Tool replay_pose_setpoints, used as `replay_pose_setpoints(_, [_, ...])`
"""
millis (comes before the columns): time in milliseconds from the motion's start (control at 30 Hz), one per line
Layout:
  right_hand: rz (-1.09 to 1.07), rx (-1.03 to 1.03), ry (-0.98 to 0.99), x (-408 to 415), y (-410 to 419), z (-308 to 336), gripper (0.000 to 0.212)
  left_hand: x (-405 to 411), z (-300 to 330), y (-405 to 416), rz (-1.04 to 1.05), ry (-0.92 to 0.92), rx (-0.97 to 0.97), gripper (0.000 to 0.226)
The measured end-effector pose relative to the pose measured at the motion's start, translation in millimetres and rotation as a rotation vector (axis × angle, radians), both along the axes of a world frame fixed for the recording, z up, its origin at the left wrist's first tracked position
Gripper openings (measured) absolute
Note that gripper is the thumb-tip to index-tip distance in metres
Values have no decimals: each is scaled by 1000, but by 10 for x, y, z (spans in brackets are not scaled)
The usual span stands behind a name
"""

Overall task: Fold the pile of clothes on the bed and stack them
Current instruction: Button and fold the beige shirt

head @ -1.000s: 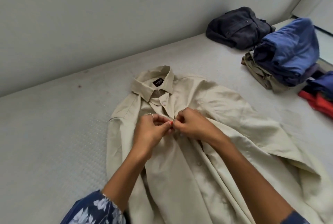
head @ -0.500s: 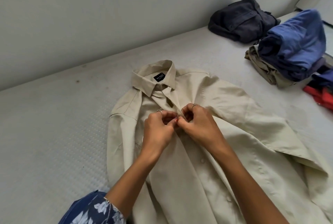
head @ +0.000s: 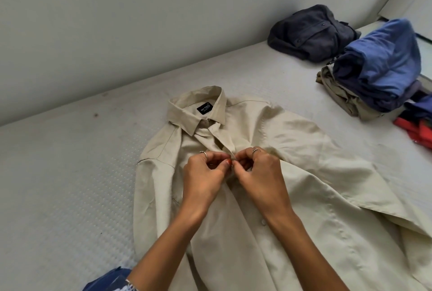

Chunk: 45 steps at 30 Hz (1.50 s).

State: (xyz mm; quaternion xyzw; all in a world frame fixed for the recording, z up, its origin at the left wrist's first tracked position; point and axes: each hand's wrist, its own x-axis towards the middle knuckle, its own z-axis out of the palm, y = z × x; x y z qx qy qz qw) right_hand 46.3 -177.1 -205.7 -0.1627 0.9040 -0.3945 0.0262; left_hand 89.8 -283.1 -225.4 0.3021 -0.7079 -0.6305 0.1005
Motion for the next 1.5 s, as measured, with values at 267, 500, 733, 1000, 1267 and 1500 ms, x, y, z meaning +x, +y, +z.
replay_pose_setpoints(267, [15,-105,-145,-48,5,30,8,-10,7,10,26,42,4,16])
replay_pose_setpoints(500, [-42,-207,-238,-84,30,30,21,-26,7,38,45,119,145,16])
replay_pose_setpoints(733, [-31,-222,-280,-79,7,-25,6,-42,-37,28,83,117,167,15])
replay_pose_setpoints(1000, [-15,-179,-240,-99,-10,-35,4,-45,-17,35,54,112,9,16])
replay_pose_setpoints(1267, [-11,-152,-35,27,-145,-87,1,-32,-4,51,174,130,510,7])
replay_pose_setpoints(1500, [-167,-470,-499,-82,-123,-38,19,-49,67,120,229,149,840,15])
